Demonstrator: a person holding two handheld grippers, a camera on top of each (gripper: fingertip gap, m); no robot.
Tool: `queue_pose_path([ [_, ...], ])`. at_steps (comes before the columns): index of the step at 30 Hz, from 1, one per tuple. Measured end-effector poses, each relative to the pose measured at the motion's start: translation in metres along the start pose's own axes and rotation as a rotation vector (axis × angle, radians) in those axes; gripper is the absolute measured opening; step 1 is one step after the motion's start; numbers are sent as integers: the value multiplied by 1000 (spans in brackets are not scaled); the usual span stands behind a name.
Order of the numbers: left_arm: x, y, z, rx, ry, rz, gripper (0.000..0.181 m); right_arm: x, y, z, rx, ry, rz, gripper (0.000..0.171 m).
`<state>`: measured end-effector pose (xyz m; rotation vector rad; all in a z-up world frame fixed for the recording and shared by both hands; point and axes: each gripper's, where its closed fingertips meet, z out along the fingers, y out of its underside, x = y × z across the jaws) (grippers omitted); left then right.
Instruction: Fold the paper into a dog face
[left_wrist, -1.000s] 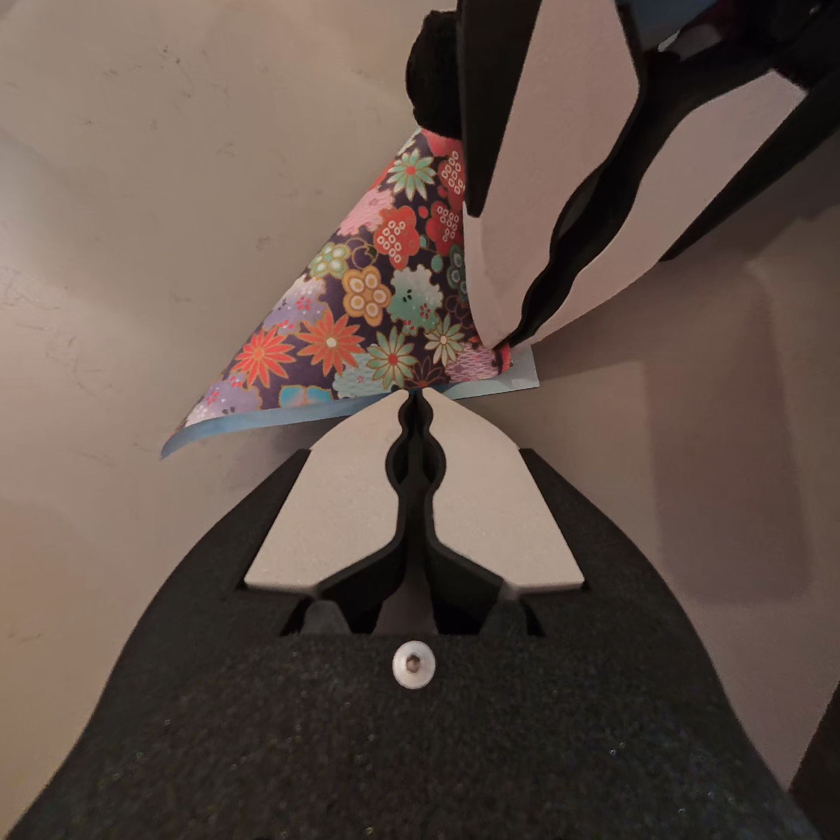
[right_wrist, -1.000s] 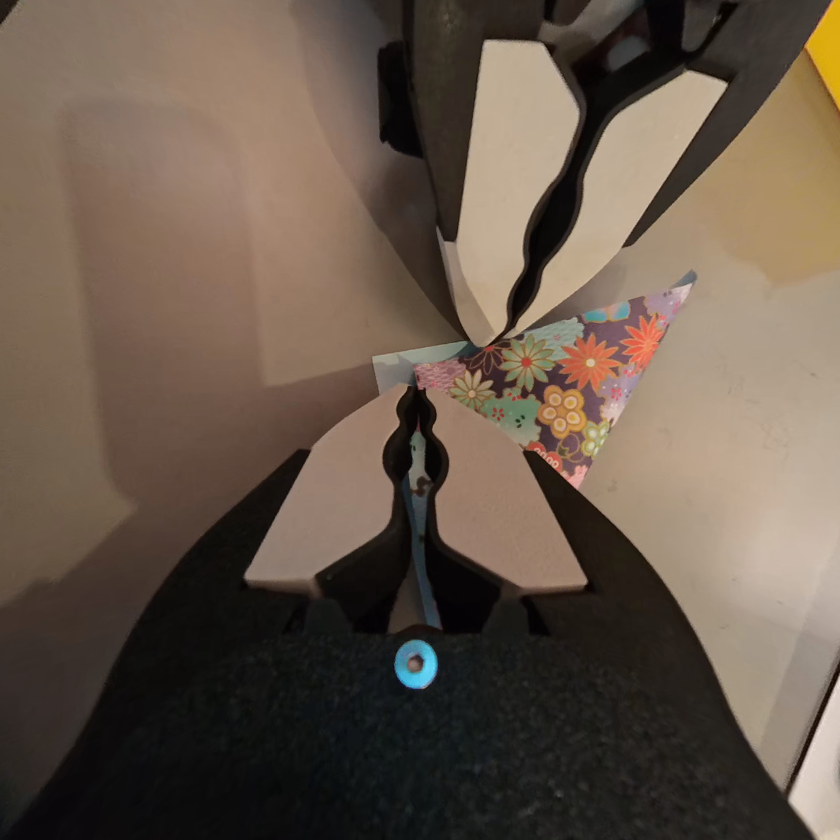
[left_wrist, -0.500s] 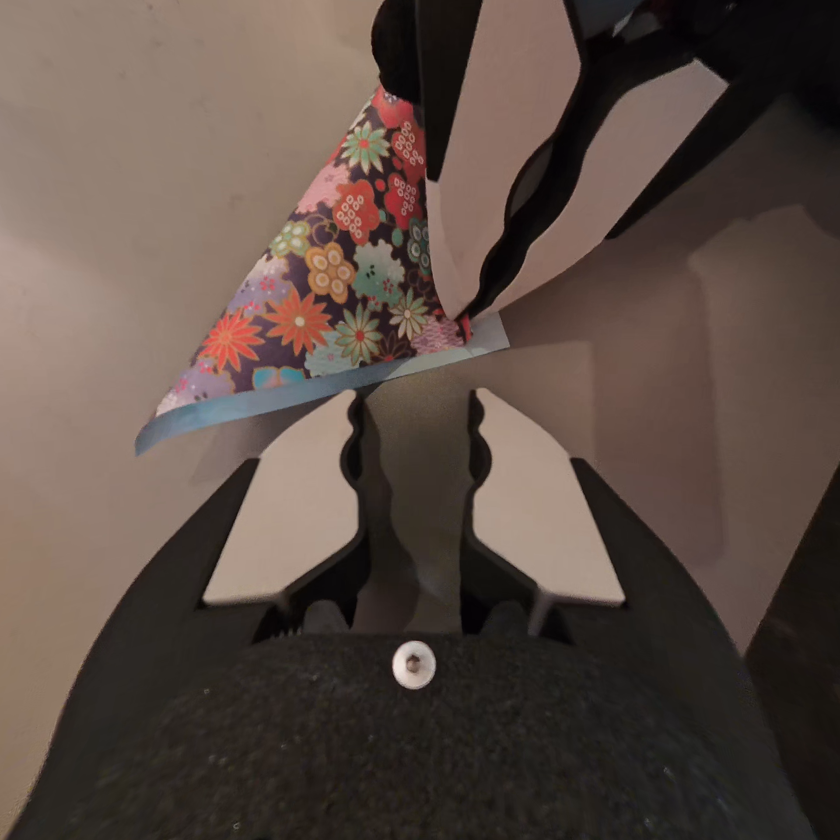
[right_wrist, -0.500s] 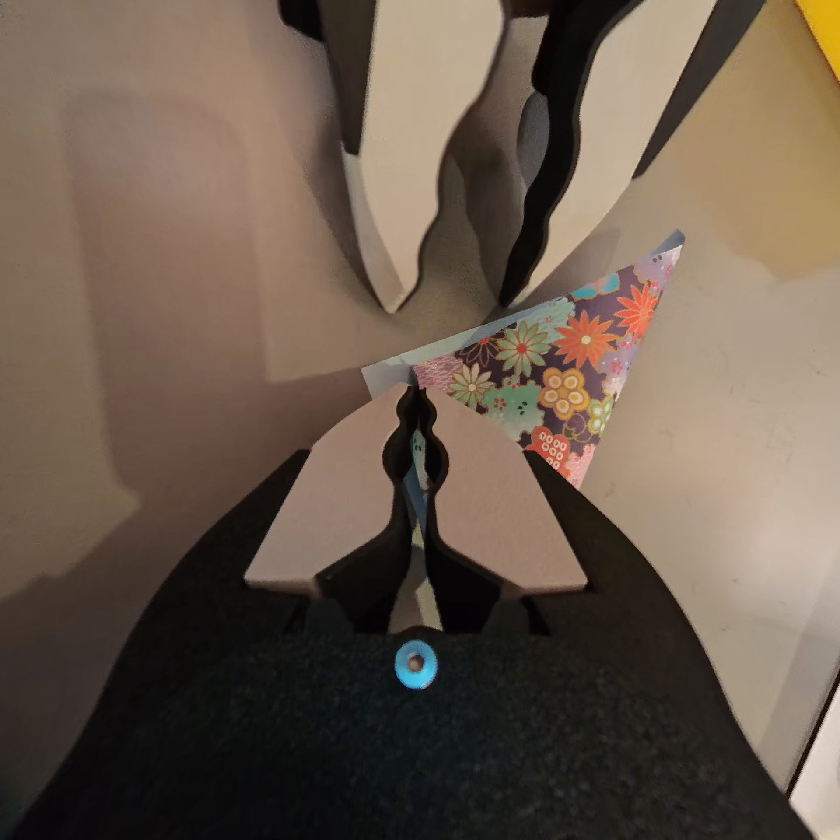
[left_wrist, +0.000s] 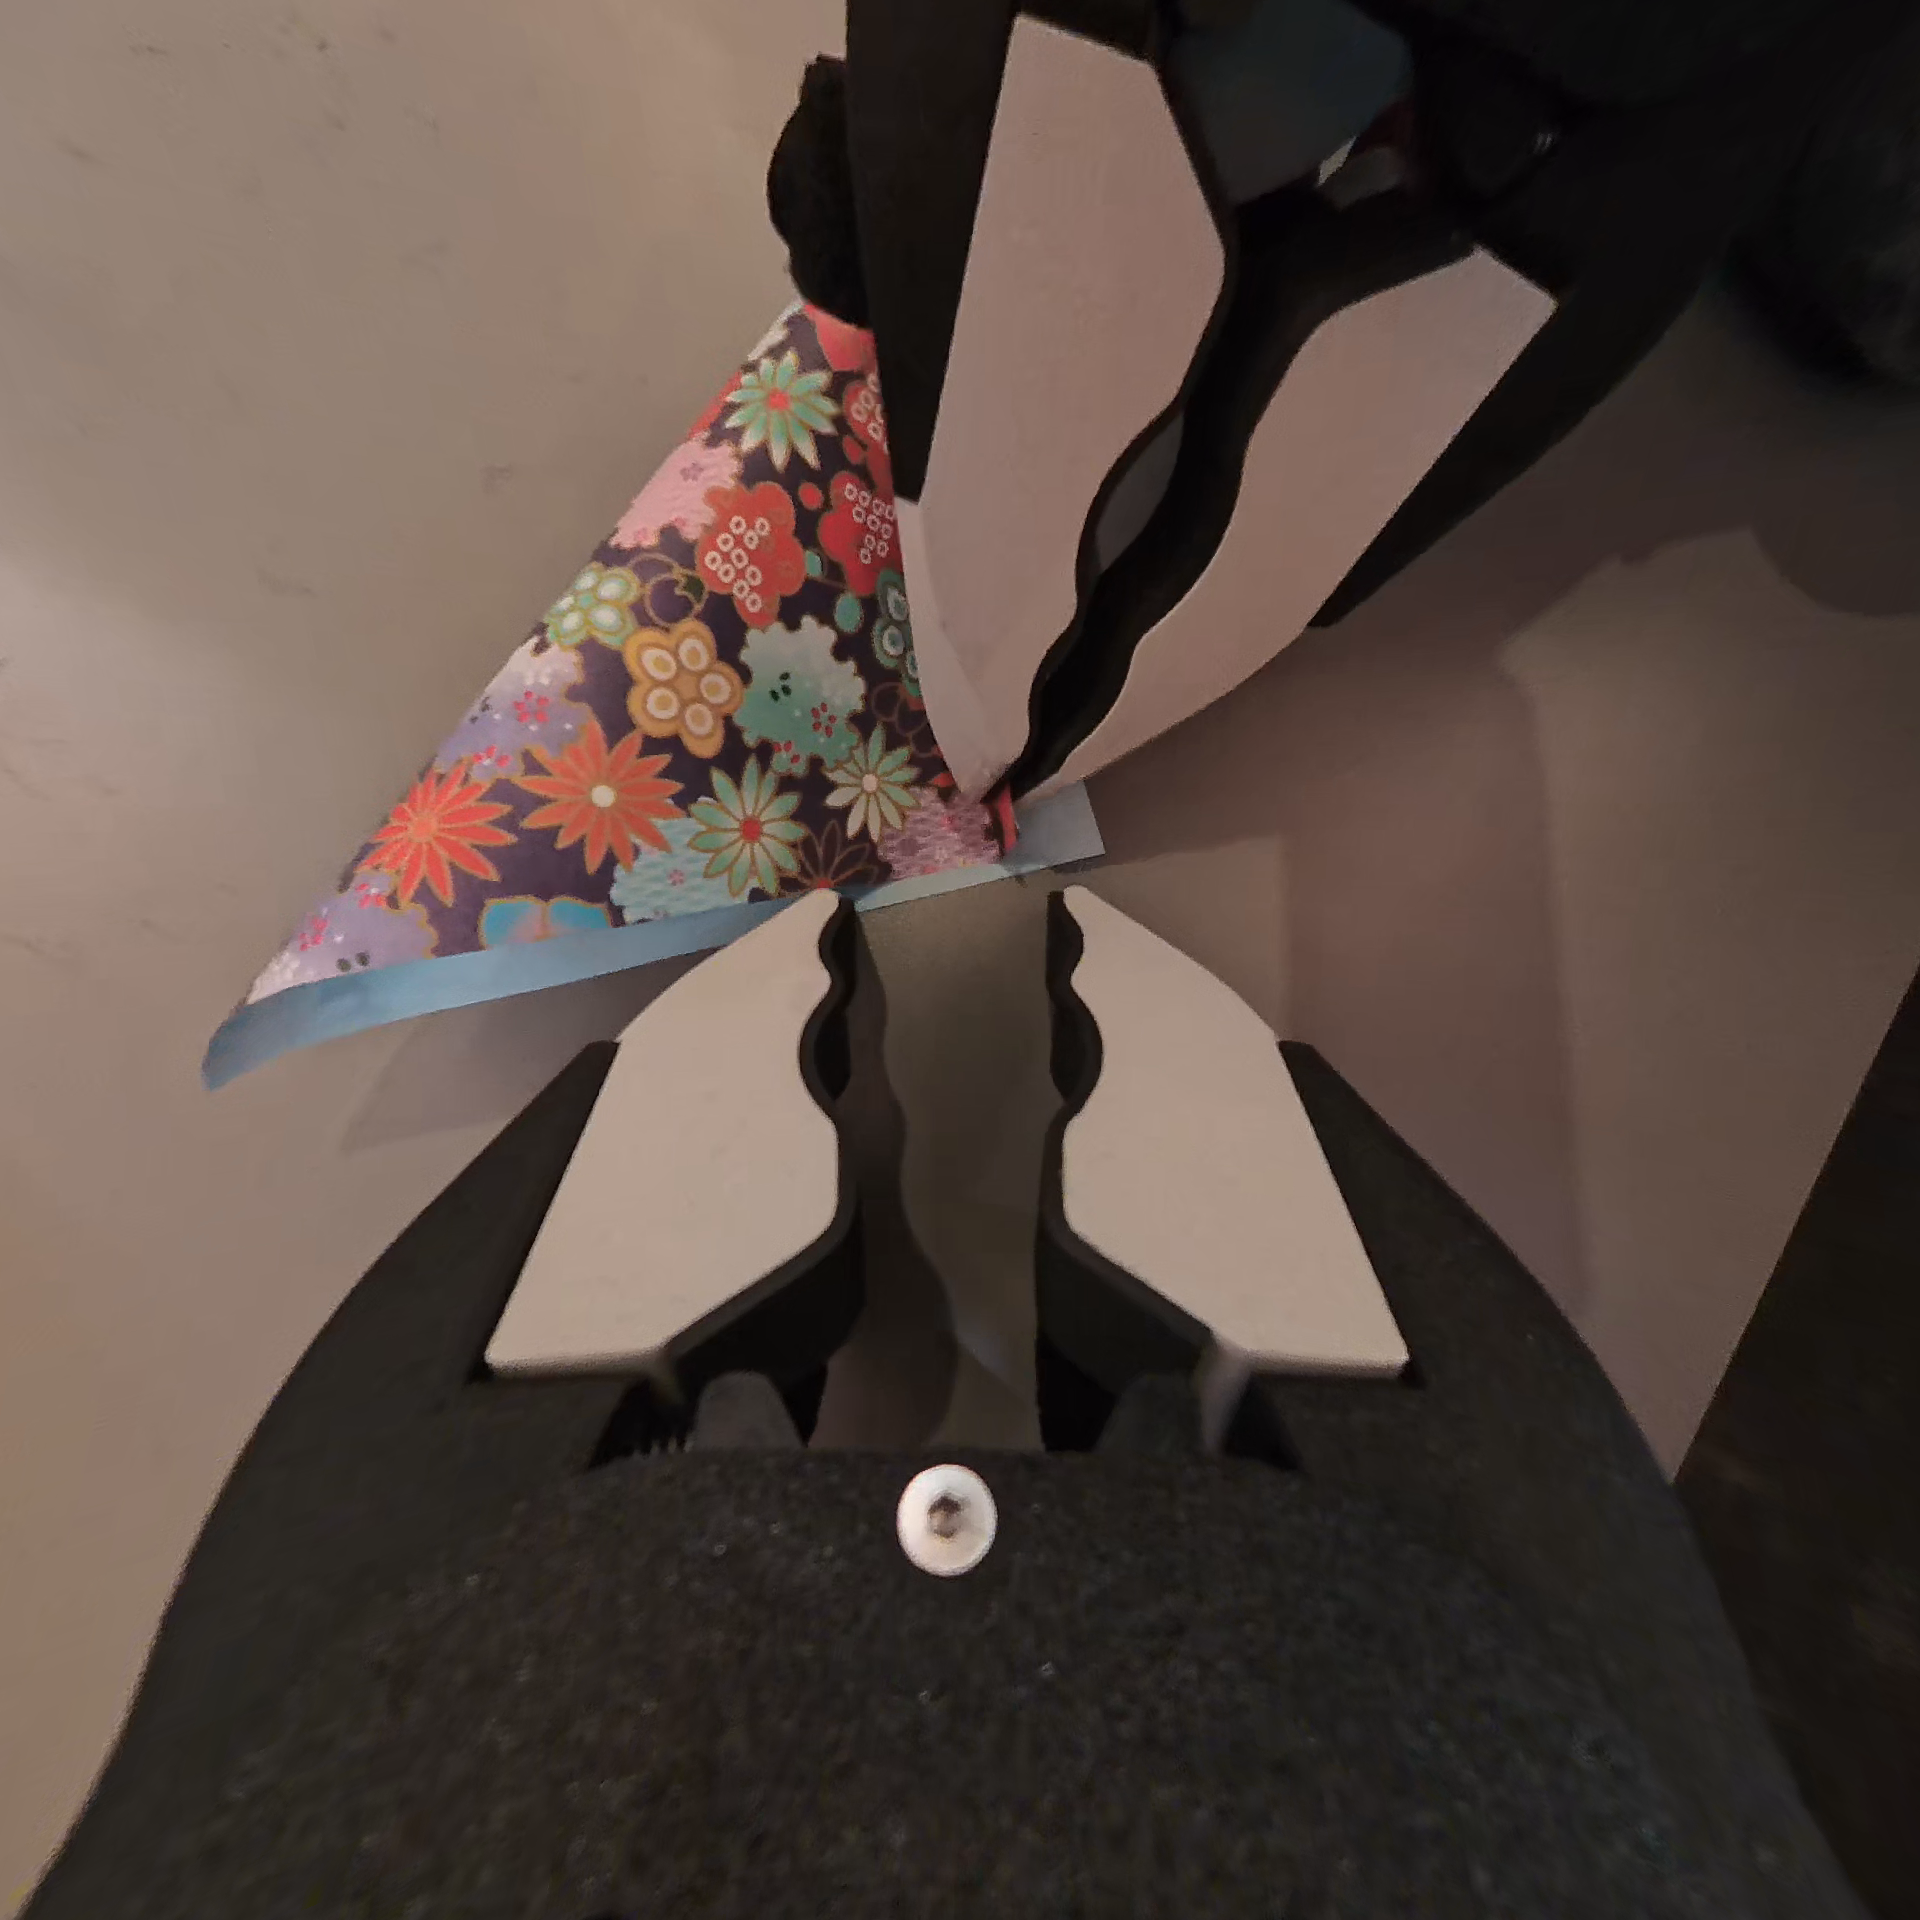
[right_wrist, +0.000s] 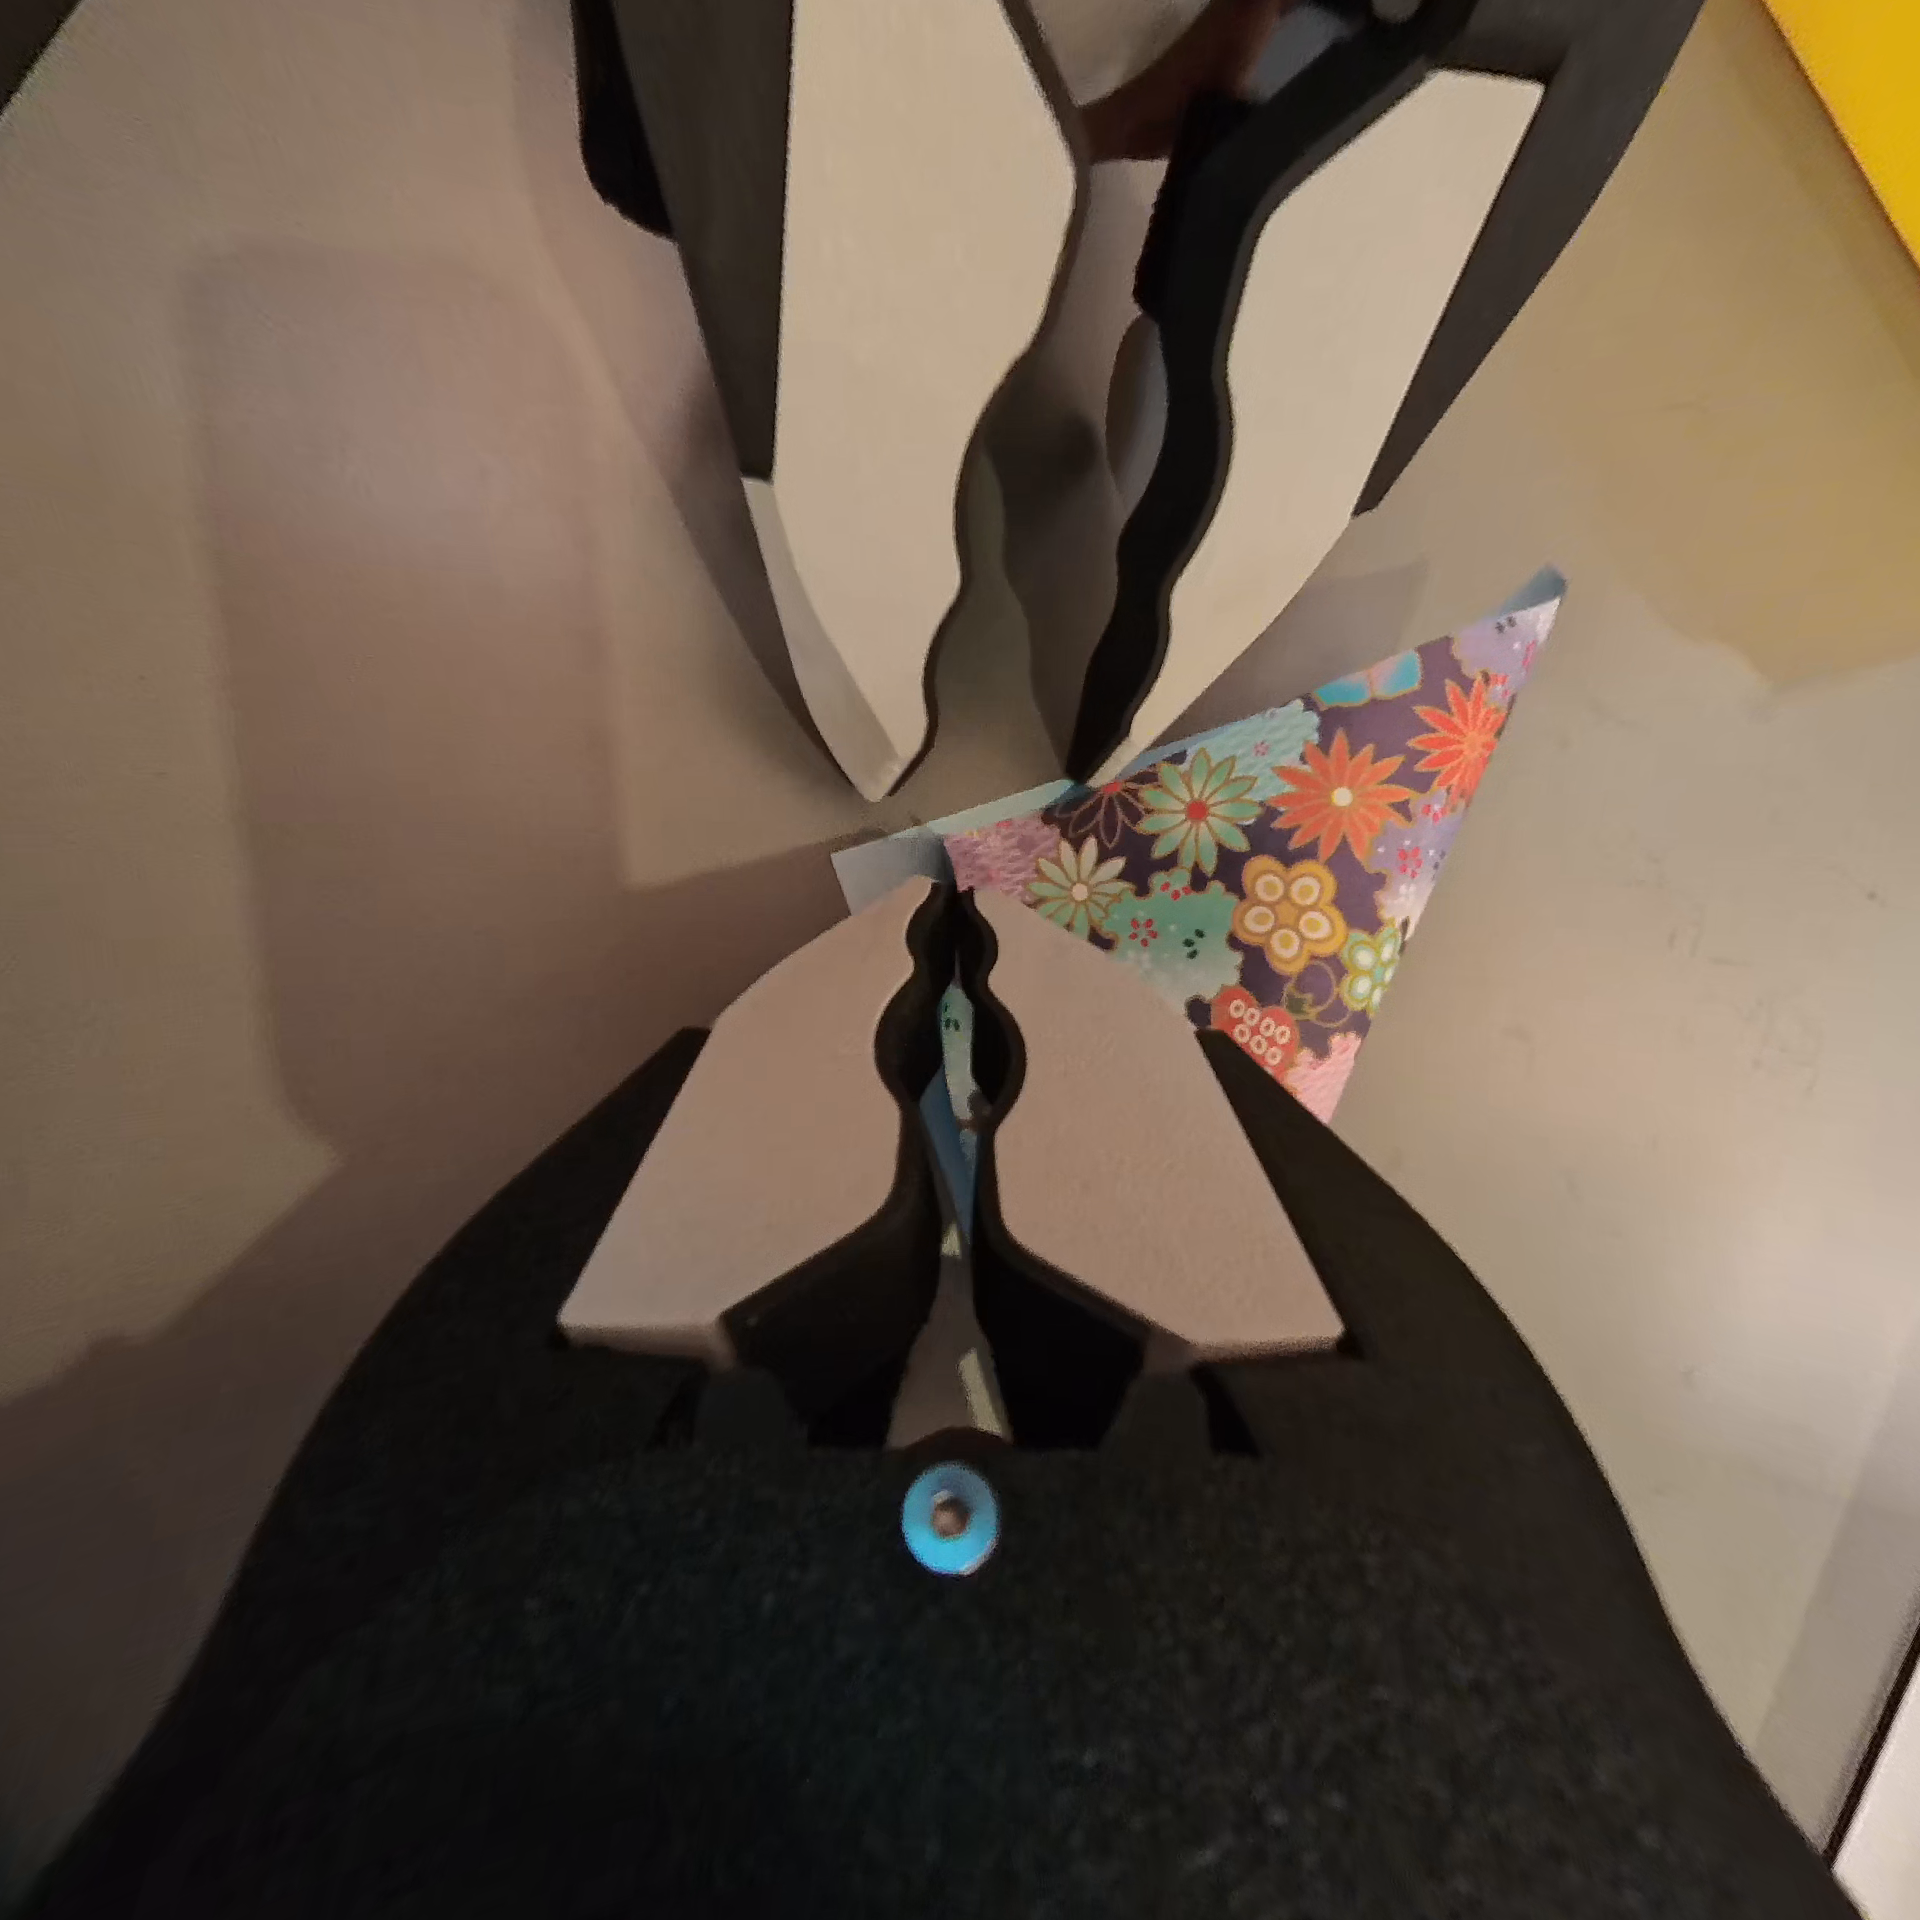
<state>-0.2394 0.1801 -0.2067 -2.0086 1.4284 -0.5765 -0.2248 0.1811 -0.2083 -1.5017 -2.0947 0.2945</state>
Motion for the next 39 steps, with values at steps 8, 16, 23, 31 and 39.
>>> queue_pose_path([
  [8, 1, 1, -1, 1, -1, 10, 35, -3, -4, 1, 5, -17, -9, 0],
  [16, 0, 1, 2, -2, -1, 15, 35, -6, -5, 1, -2, -16, -38, 0],
  [23, 2, 2, 1, -5, 1, 17, 35, -7, -7, 3, -2, -17, -43, 0],
  [31, 4, 4, -1, -6, 4, 21, 35, -9, -11, 4, -6, -18, -58, 0],
  [39, 6, 7, -5, -12, 52, -1, 35, -10, -10, 4, -18, -13, -70, 0],
])
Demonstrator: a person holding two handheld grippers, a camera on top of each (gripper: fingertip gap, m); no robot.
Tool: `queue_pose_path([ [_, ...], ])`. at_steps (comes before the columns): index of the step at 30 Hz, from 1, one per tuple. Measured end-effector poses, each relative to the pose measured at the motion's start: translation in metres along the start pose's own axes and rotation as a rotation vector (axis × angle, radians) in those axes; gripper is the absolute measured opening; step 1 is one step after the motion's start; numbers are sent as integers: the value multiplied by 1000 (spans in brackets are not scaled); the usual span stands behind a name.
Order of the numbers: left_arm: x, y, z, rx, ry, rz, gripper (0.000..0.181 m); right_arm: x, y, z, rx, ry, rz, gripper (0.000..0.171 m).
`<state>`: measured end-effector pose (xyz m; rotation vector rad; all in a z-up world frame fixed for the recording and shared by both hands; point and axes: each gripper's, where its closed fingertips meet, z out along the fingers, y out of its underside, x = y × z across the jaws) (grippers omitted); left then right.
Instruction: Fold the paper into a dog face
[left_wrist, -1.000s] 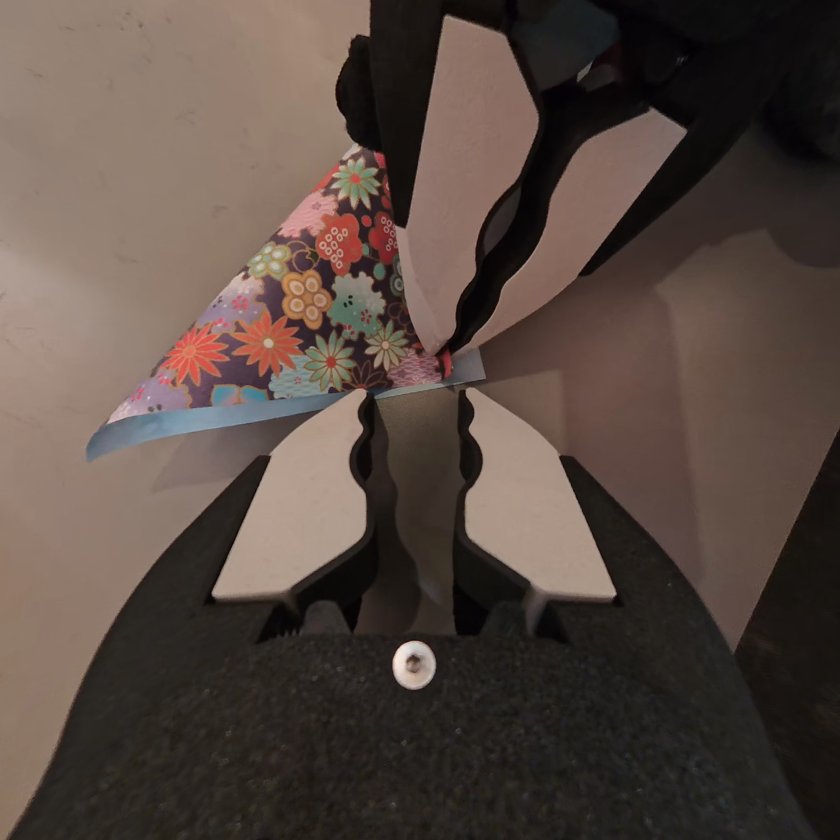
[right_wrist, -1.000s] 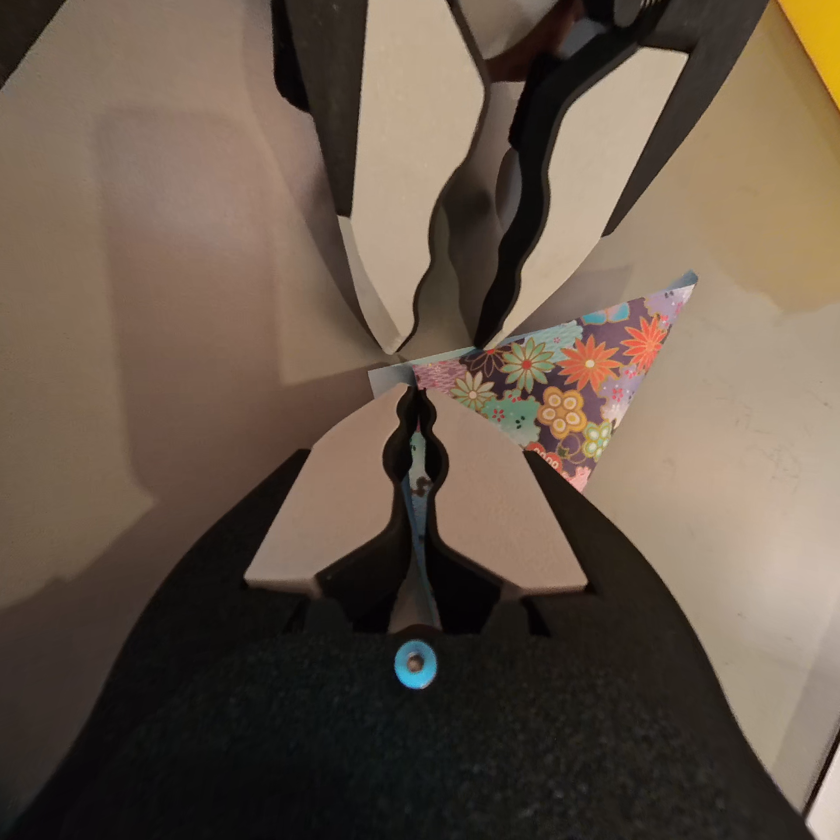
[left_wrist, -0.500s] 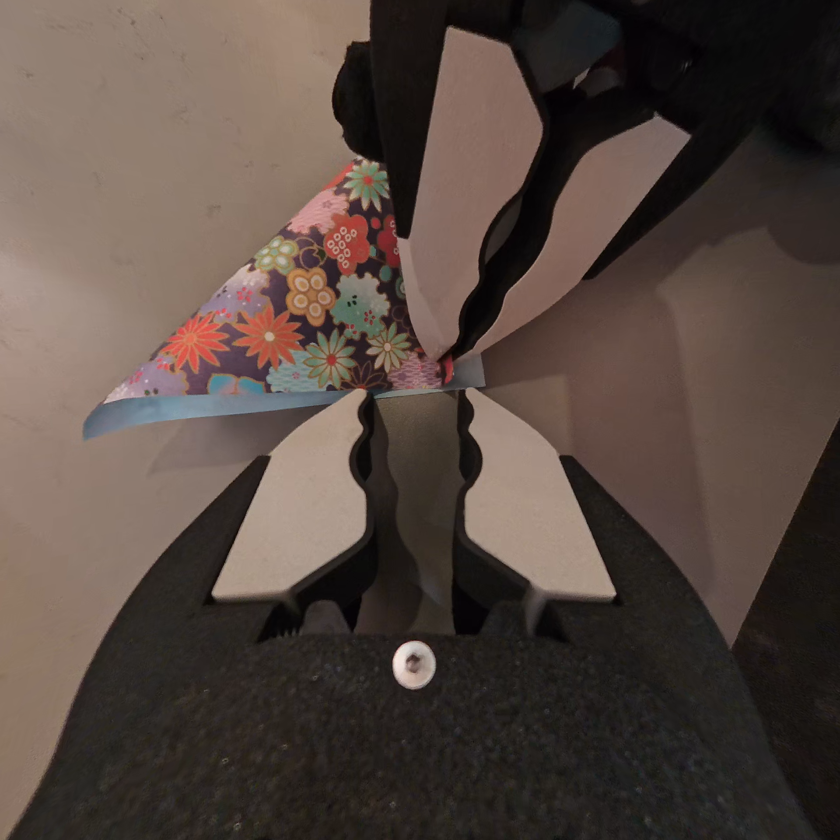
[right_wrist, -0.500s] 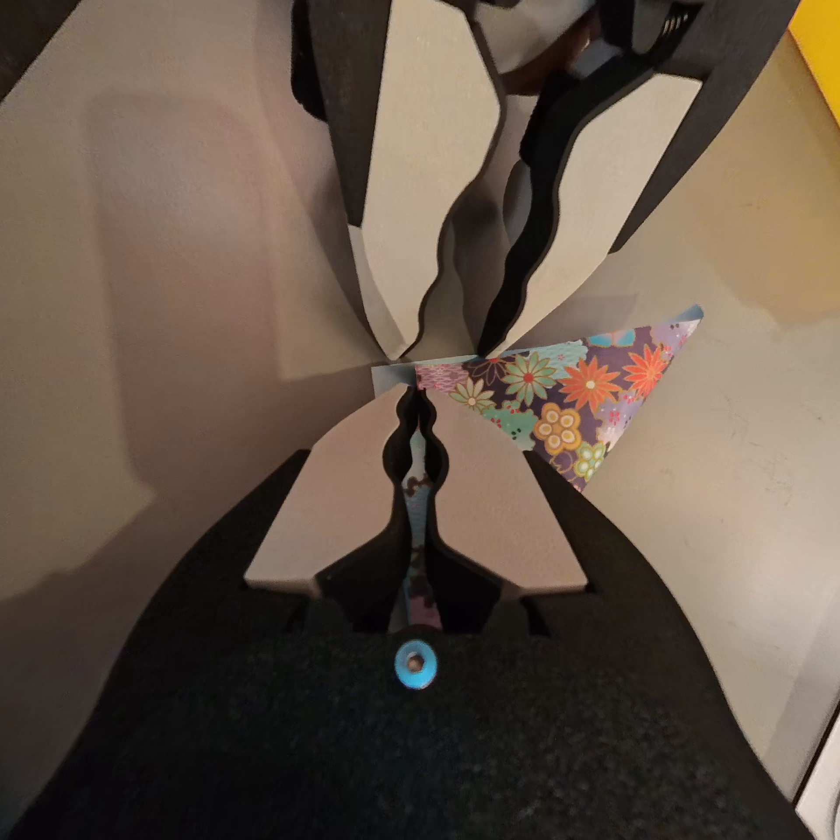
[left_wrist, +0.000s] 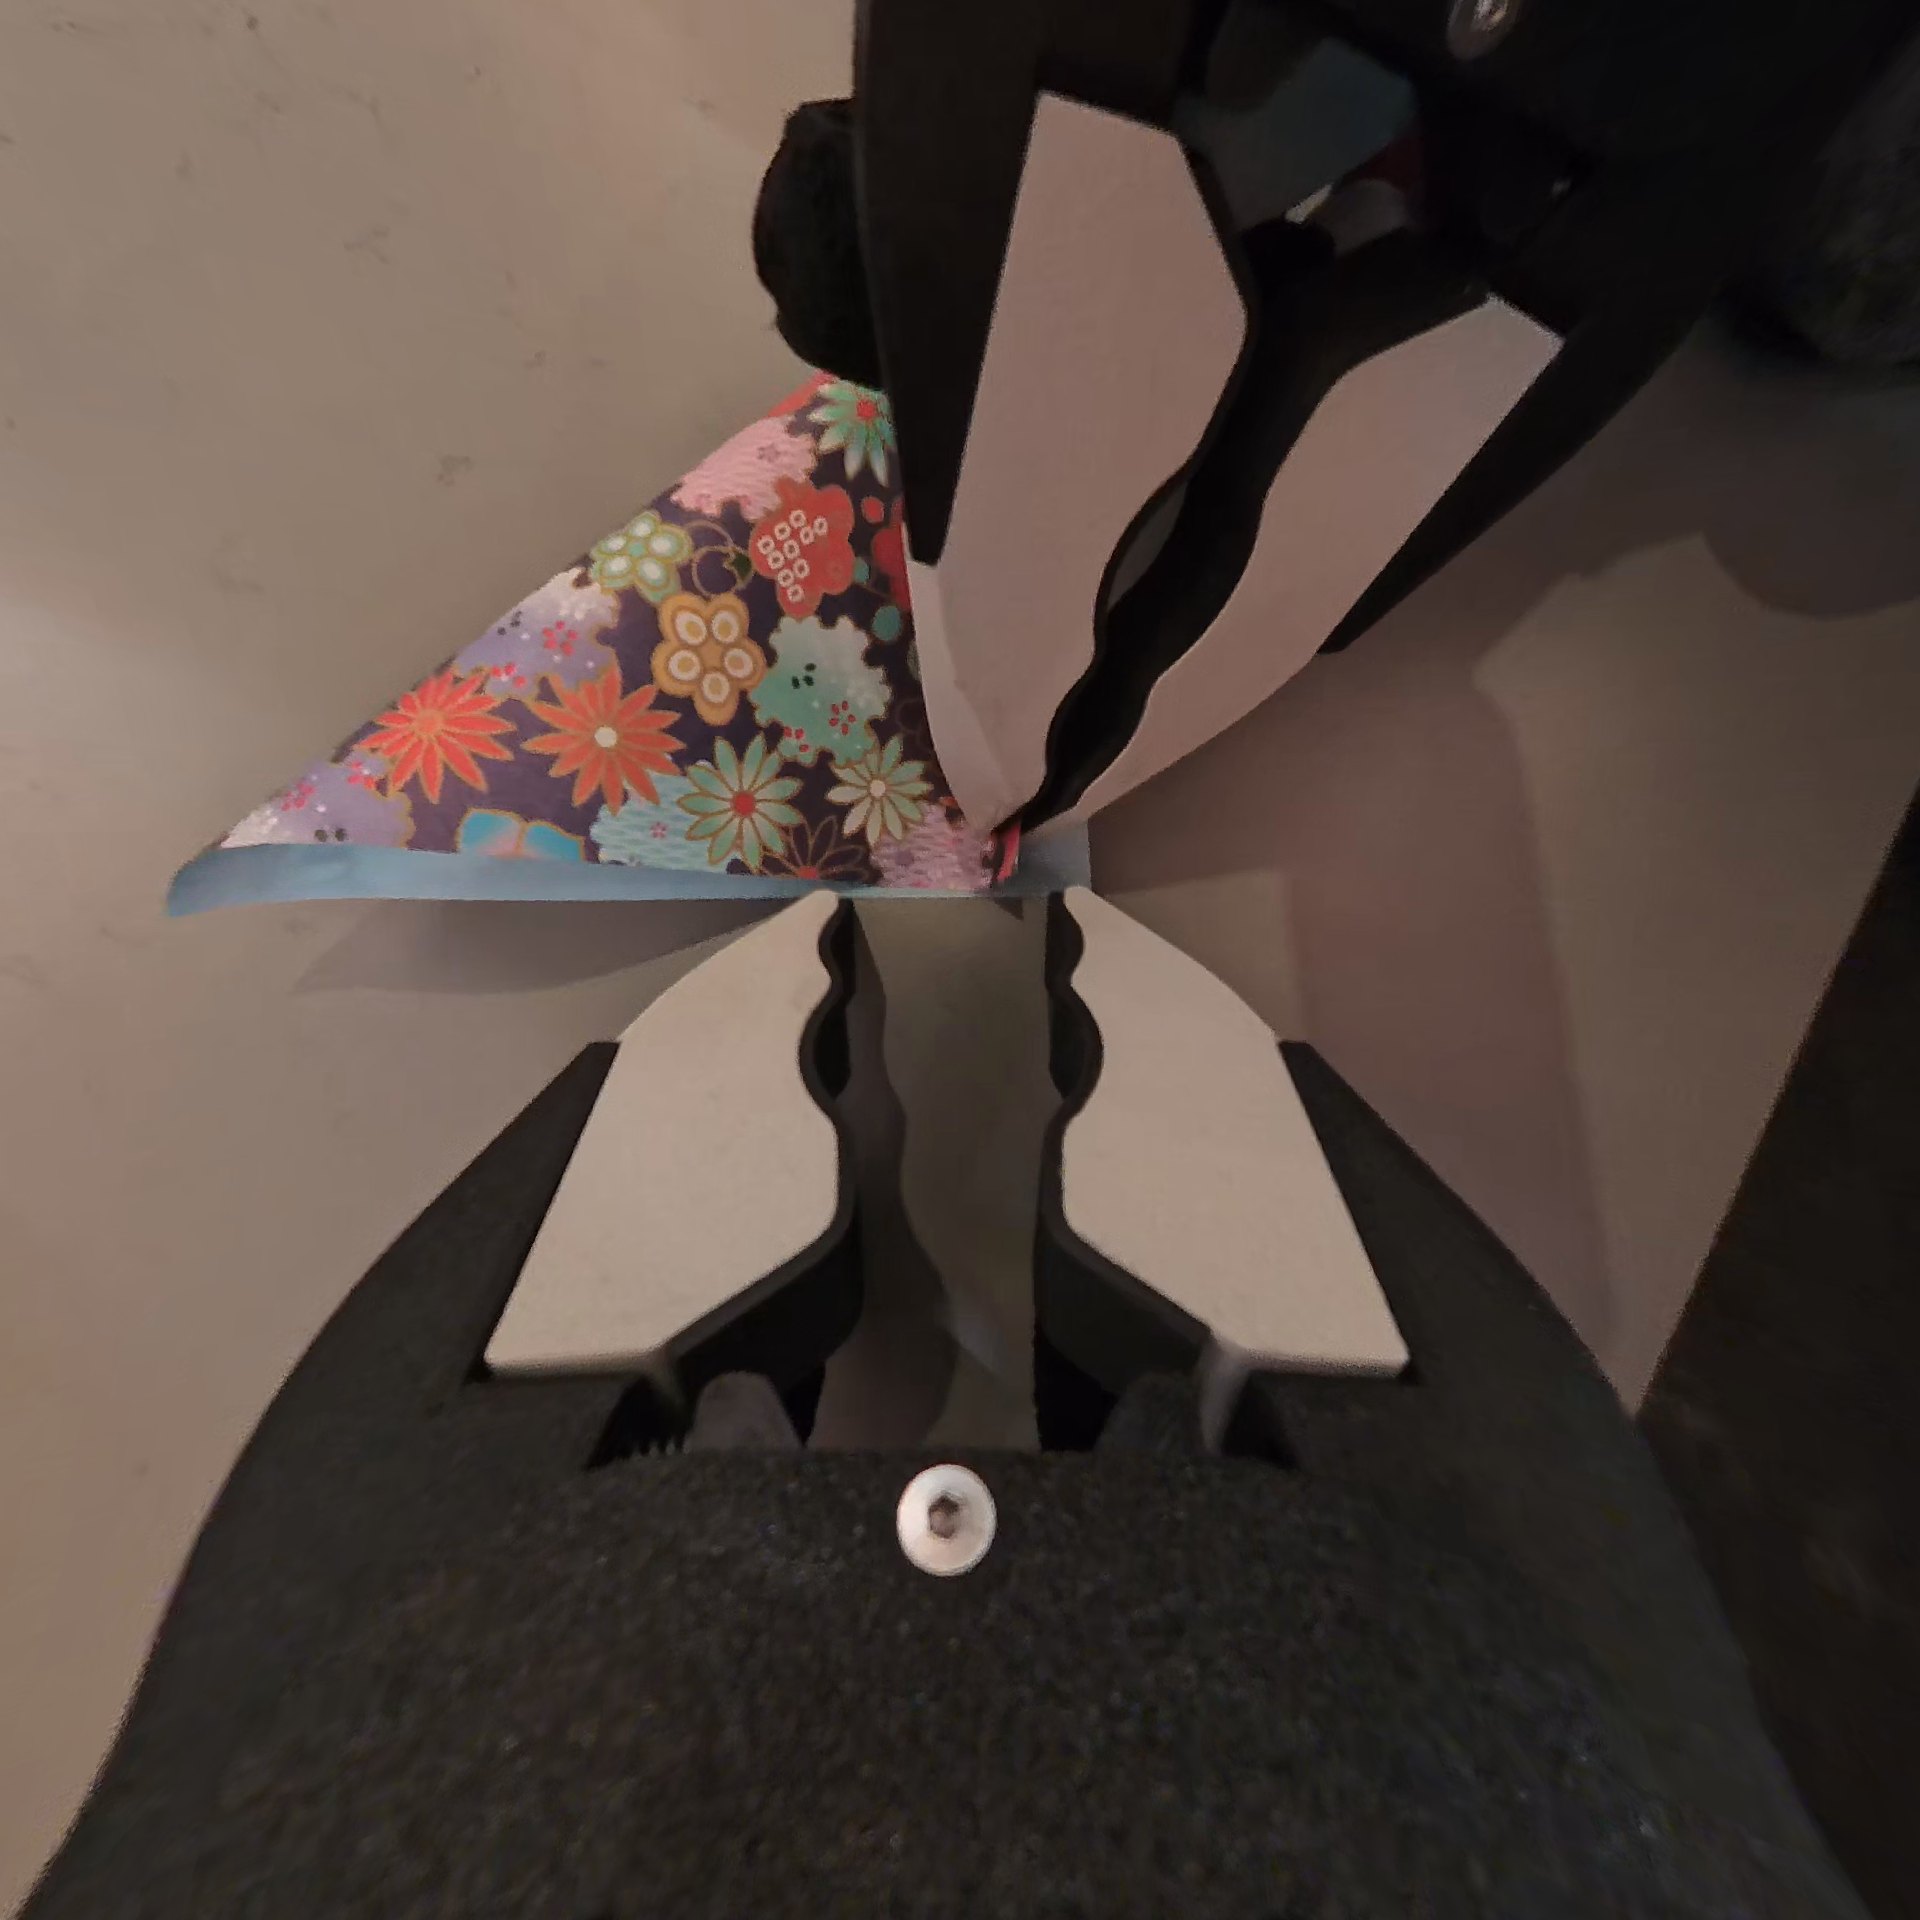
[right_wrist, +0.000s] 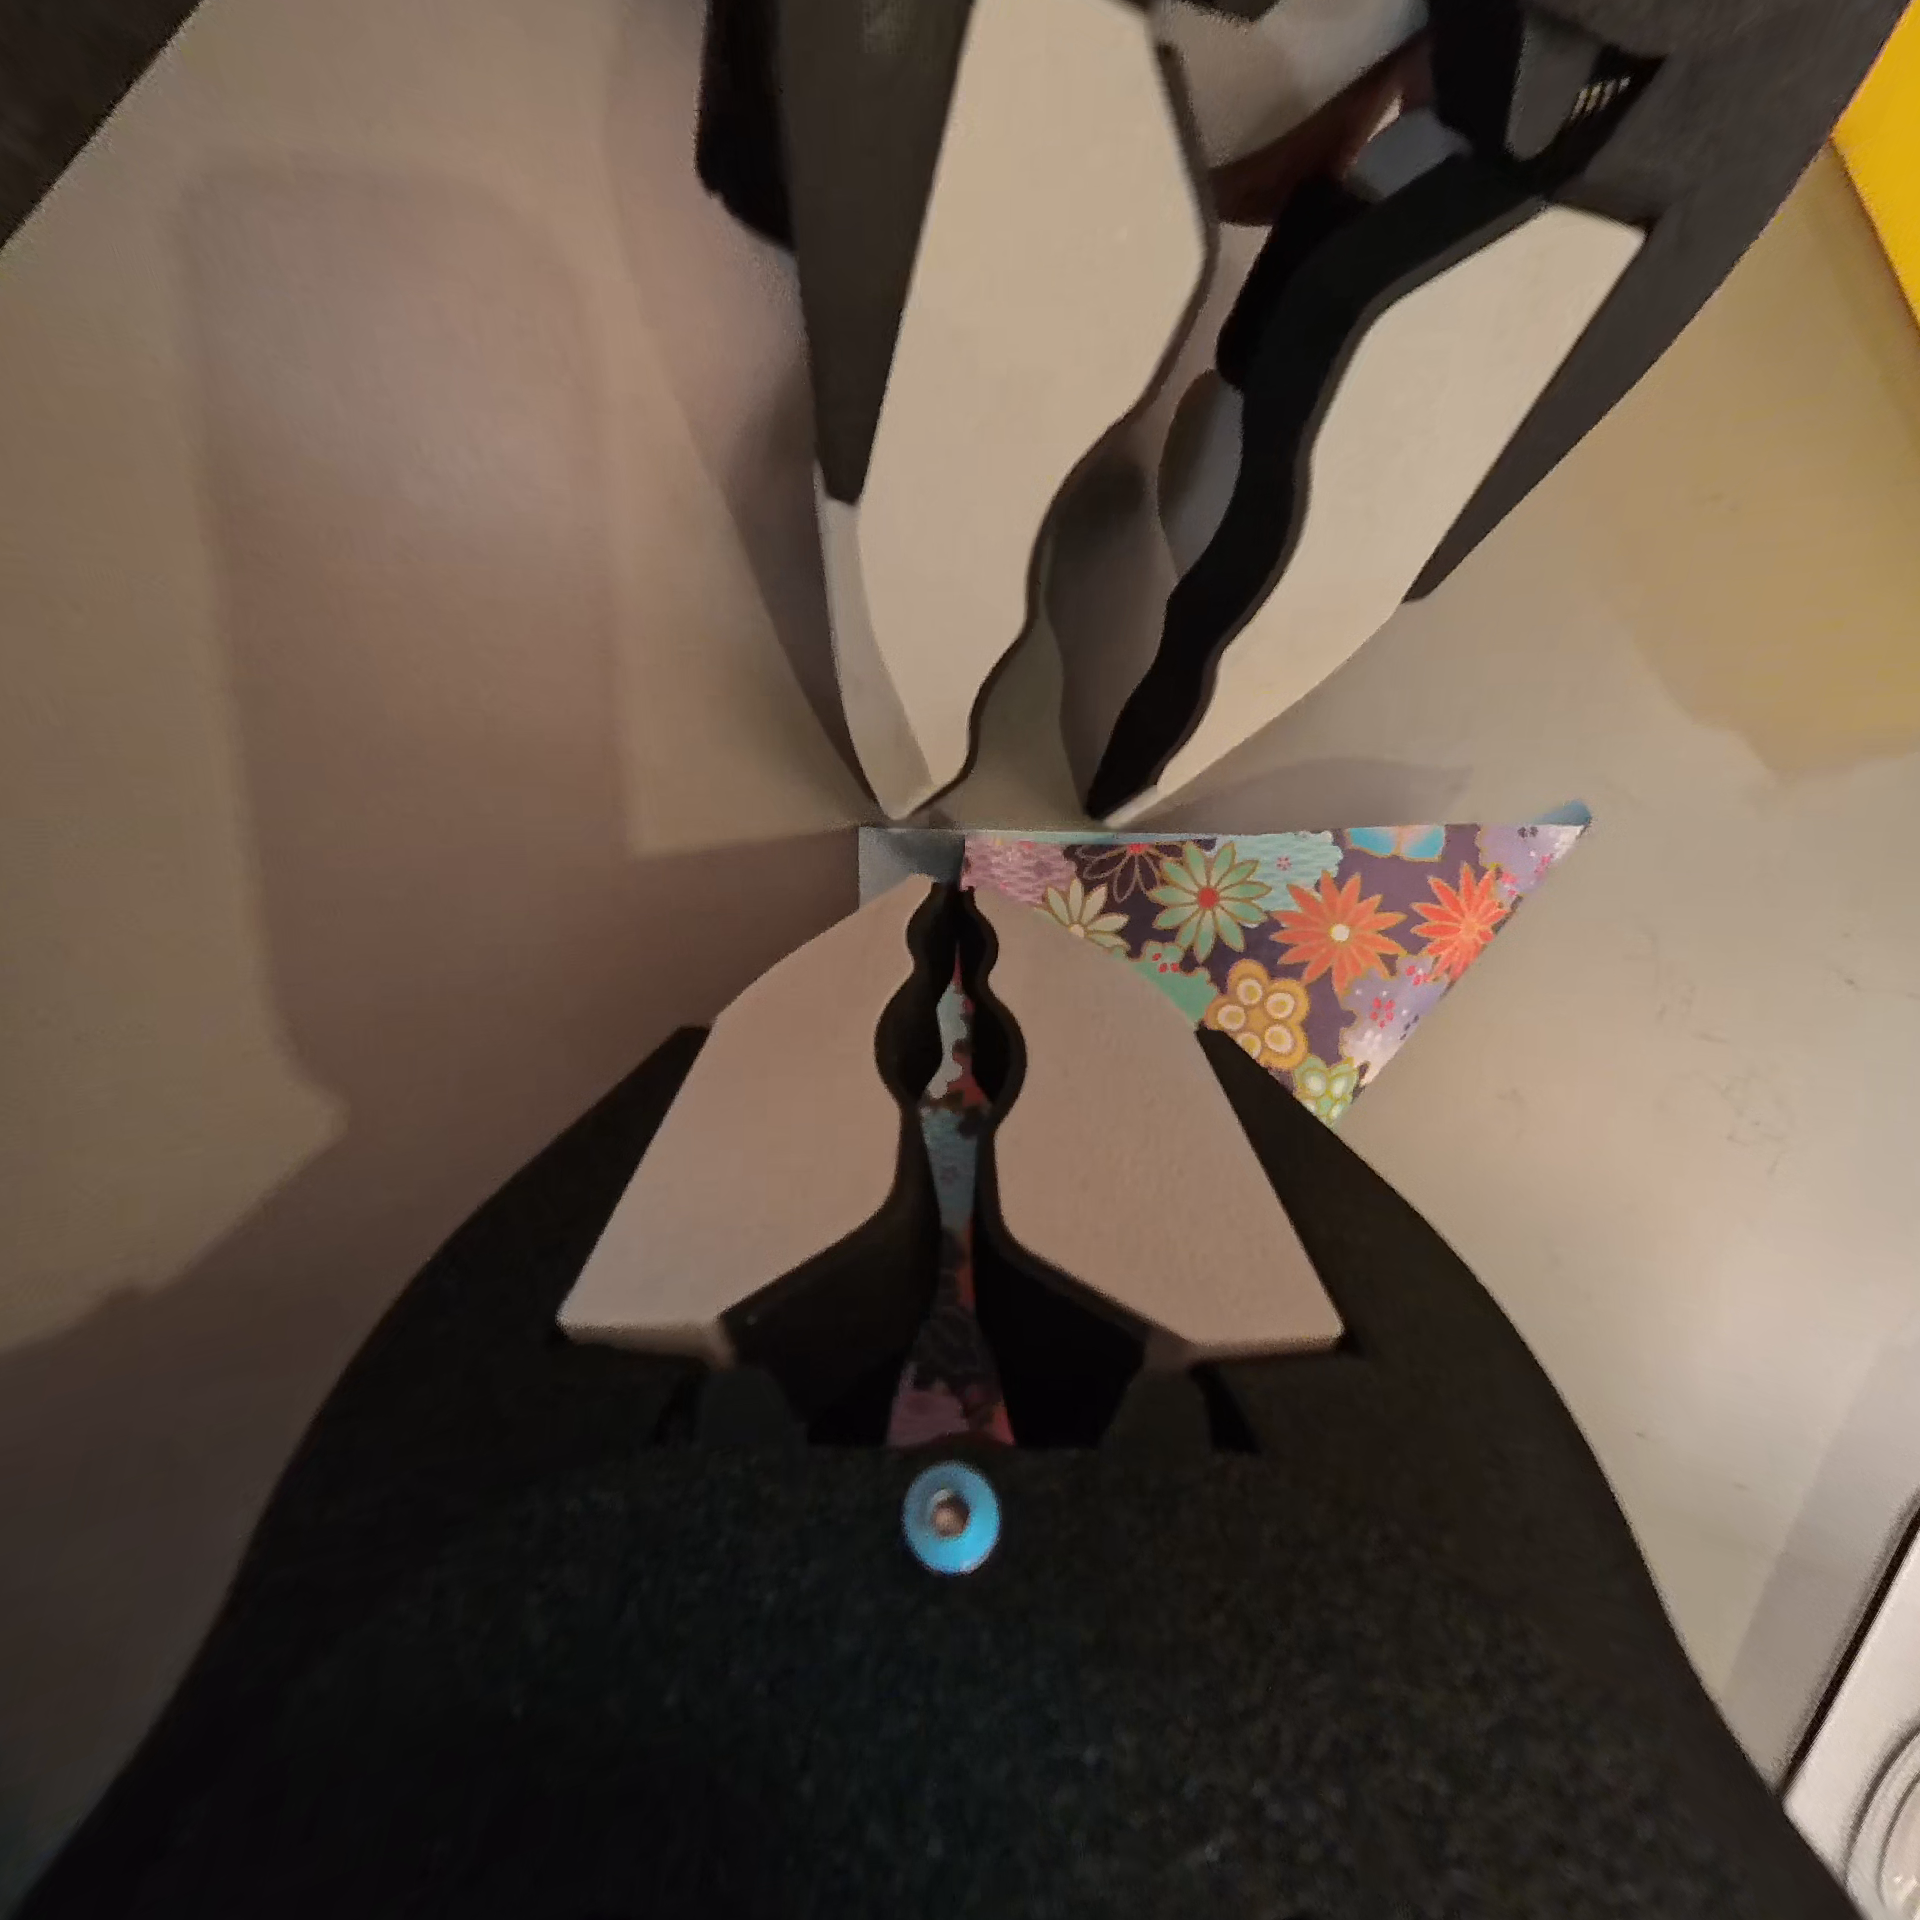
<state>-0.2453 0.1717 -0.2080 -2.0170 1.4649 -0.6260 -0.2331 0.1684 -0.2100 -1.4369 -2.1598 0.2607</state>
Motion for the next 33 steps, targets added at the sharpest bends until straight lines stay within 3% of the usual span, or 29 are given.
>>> queue_pose_path([
  [4, -7, -8, -11, 51, 41, -66, 32, 1, 0, 0, -7, 15, -27, 0],
  [8, -7, -24, -15, 108, 74, -68, 18, 1, 0, 0, -13, 41, -64, 0],
  [17, -4, -13, 9, 14, 40, 14, 0, 1, 0, 0, -8, 79, -77, 0],
  [33, -4, -12, 12, 0, 12, 22, 0, -4, -9, -9, 56, 78, 18, 5],
])
